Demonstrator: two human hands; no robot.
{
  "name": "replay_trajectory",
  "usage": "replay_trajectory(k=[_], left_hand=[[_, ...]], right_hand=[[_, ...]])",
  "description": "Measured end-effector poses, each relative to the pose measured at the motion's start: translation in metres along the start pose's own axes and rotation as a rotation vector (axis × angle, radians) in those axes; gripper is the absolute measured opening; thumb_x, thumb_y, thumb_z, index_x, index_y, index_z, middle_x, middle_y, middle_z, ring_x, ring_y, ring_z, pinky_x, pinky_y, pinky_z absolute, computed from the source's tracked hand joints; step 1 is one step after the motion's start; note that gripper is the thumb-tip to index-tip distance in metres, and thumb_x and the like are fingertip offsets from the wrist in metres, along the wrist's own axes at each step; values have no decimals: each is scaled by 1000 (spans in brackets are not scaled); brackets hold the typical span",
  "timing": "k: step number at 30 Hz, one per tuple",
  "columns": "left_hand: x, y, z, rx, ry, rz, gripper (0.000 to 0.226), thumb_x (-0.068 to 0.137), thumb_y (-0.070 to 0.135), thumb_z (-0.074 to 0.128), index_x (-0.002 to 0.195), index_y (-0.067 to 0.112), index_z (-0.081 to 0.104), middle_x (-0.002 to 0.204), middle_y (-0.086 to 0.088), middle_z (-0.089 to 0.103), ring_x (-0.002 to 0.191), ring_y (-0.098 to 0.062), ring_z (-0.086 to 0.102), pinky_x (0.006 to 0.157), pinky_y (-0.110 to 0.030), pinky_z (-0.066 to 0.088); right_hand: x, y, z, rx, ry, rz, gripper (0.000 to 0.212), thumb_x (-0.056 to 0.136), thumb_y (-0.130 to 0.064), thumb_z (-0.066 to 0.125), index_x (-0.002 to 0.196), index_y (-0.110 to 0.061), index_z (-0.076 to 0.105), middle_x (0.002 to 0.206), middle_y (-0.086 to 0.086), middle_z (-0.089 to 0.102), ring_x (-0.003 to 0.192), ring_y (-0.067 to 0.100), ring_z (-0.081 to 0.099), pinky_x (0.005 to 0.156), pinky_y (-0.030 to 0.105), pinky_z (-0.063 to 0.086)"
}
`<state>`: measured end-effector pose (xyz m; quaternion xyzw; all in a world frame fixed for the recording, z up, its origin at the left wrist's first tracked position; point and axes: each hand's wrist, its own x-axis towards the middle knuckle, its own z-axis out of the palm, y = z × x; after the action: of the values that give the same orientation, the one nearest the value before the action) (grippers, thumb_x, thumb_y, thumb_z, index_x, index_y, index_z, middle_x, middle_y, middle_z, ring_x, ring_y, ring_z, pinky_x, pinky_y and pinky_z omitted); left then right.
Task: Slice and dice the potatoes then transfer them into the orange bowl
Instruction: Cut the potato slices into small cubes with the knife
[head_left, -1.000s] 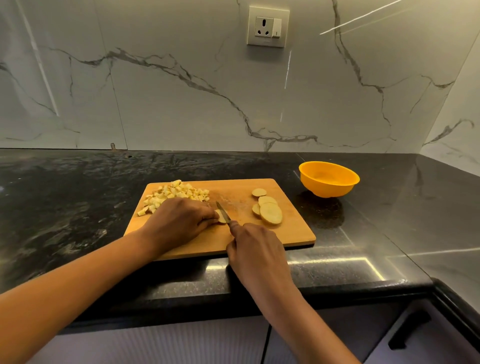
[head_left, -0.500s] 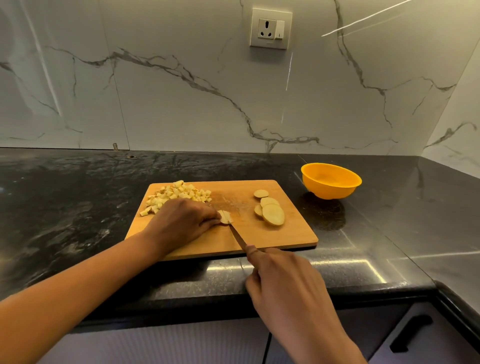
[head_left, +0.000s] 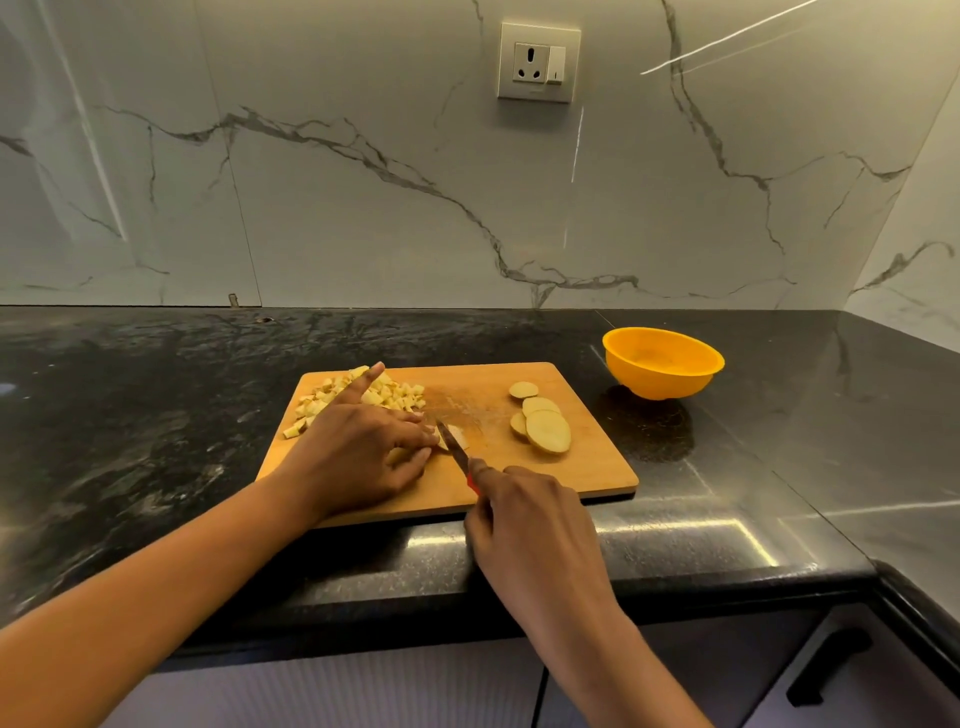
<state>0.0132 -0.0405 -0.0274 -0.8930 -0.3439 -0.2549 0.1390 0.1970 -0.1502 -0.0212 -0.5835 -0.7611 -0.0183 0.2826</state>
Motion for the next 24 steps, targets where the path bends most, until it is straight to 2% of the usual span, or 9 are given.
replay_trajectory(k=[9,13,15,17,20,22,24], left_hand=[[0,-1,-3,-10,-115,-6,49,84,51,34,108,28,70,105,13,69,107,4,59,115,-34,-3],[-1,-1,-3,-7,-95,3,47,84,50,35,107,29,70,104,14,69,106,5,59,116,-26,-12],[-2,-1,-3,-18,-85,4,45,85,50,36,107,30,70,103,15,69,106,5,59,115,-24,-14],[-1,0,-3,-17,-69,6,44,85,50,37,104,30,71,101,15,70,104,5,61,117,-30,-9],[-1,-1,-2,21,-25,26,39,86,47,41,99,30,73,96,15,71,99,4,63,114,-43,9],[-1,-2,0,15,-1,29,38,86,48,42,98,30,73,95,14,72,97,3,64,112,-47,17],[0,-3,0,-36,18,-9,41,84,52,41,99,29,72,94,13,72,93,-1,67,109,-47,24]], right_hand=[[20,0,4,-88,-131,-2,46,102,-23,38,147,-20,33,115,2,58,103,20,54,69,27,32],[2,-4,1,-106,-152,-25,51,103,-19,36,151,-18,20,118,1,55,102,19,54,69,26,32],[-10,-3,-2,-94,-131,-41,51,103,-21,36,151,-19,20,117,-2,56,98,16,55,68,25,34],[-18,-5,-8,-74,-116,-39,50,103,-24,36,151,-20,22,117,-4,56,97,14,55,69,25,38],[-26,-6,-16,-38,-95,-15,50,101,-27,35,150,-24,25,121,-7,56,102,13,54,75,24,39],[-32,-5,-22,-23,-56,1,49,101,-28,34,149,-27,27,121,-9,56,102,12,55,74,23,39],[-34,-2,-28,-17,-11,16,49,100,-30,34,148,-29,29,114,-11,56,93,10,54,70,22,38]])
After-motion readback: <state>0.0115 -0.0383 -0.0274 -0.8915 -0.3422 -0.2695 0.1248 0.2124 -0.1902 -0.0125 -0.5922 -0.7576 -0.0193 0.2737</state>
